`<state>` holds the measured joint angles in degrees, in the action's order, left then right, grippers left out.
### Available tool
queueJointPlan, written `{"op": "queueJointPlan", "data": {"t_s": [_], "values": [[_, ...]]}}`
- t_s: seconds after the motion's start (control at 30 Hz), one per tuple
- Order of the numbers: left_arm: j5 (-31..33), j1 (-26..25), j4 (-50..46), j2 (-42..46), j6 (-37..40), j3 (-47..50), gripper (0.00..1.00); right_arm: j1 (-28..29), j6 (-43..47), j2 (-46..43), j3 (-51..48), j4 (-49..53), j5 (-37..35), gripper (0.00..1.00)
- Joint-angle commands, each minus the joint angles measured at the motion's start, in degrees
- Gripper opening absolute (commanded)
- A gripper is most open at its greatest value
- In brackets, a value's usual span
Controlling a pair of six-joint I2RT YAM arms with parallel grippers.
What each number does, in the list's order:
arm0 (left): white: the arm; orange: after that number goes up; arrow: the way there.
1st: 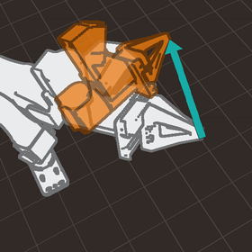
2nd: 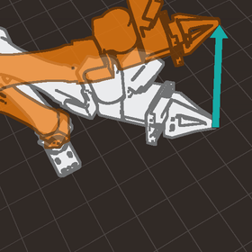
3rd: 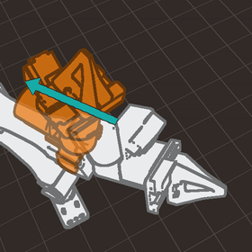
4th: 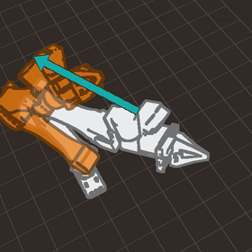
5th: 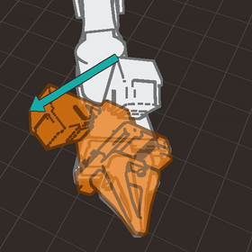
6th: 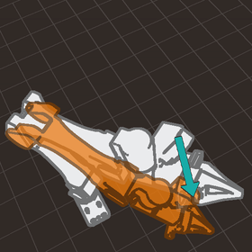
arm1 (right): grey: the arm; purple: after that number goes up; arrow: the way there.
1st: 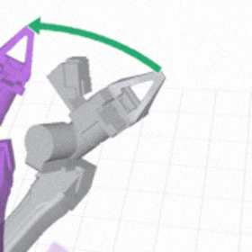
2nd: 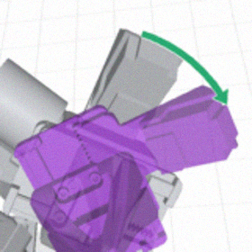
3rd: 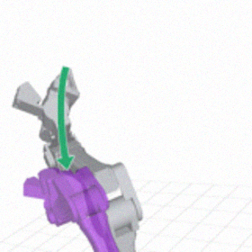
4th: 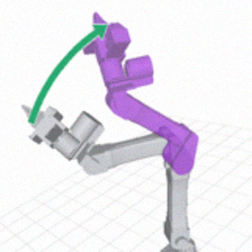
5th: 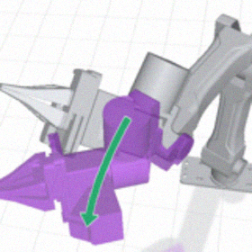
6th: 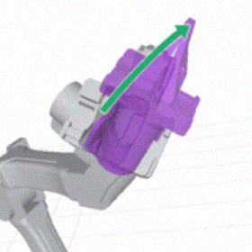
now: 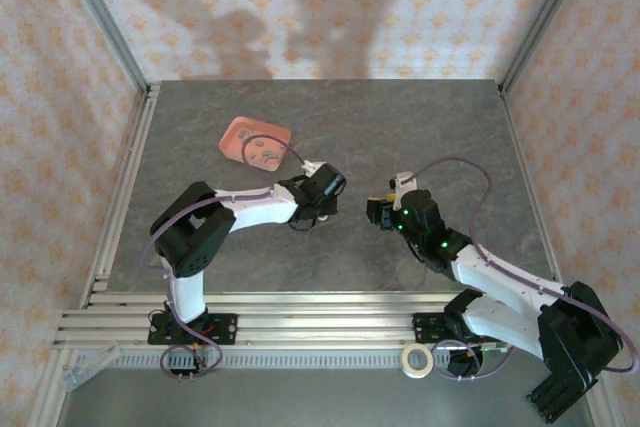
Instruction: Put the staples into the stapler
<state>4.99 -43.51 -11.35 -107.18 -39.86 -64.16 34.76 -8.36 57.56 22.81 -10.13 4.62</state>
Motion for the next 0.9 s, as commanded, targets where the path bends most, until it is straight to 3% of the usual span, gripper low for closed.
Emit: {"op": "queueJointPlan", "data": {"t_s": [0.0, 0.3, 0.87], "values": [[1.8, -0.3, -2.0, -0.9, -1.6, -1.8, 0.31, 0.0, -0.9, -0.8, -0.3, 1.3, -2.4, 0.54], [1.1, -0.3, -1.8, -1.9, -2.3, -1.9, 0.39, 0.0, -0.9, -0.8, -0.1, 1.4, -2.4, 0.56], [-1.3, -0.4, -1.2, -3.8, -1.2, -2.2, 0.29, 0.0, -0.3, -1.8, -0.3, 1.5, -1.5, 0.55]]}}
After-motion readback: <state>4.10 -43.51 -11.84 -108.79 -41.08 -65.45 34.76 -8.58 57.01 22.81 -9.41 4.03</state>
